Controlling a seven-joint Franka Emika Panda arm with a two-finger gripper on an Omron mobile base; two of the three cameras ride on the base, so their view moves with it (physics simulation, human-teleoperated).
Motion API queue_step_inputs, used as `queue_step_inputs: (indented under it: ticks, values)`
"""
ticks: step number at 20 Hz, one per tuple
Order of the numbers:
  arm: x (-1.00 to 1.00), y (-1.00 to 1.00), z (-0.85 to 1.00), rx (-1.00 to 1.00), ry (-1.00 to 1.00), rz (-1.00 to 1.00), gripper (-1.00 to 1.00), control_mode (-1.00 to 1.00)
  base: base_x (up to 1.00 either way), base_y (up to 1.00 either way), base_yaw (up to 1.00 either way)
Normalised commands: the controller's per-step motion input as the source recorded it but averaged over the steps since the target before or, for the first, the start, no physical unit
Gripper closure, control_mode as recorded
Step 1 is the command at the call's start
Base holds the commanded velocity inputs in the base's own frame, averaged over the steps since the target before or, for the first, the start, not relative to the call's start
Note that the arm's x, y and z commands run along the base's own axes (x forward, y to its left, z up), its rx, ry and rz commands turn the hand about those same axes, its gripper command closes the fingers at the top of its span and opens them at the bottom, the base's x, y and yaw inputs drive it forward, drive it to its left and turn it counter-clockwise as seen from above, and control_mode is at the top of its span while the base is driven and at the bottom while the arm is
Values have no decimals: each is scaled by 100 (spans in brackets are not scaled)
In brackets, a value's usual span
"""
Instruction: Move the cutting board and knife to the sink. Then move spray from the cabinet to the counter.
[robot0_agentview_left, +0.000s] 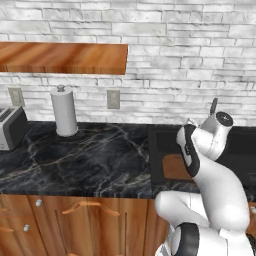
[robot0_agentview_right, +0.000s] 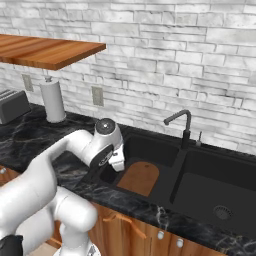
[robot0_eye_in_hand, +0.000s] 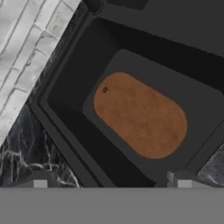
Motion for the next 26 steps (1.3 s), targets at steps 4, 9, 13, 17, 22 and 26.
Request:
queue_step_inputs:
  ticks: [4,9,13,17,22,26]
  values:
    - [-48,12,5,-8,-4,29,-100,-100,0,0,0]
    - [-31,22,15,-12,-3,29,-100,-100,0,0,0]
    - [-16,26,31,-18,2,21,-100,-100,0,0,0]
    - [-22,16,30,-22,7,18,-100,-100,0,0,0]
    - [-34,5,19,-12,5,14,-100,-100,0,0,0]
    - [-33,0,15,-12,4,17,-100,-100,0,0,0]
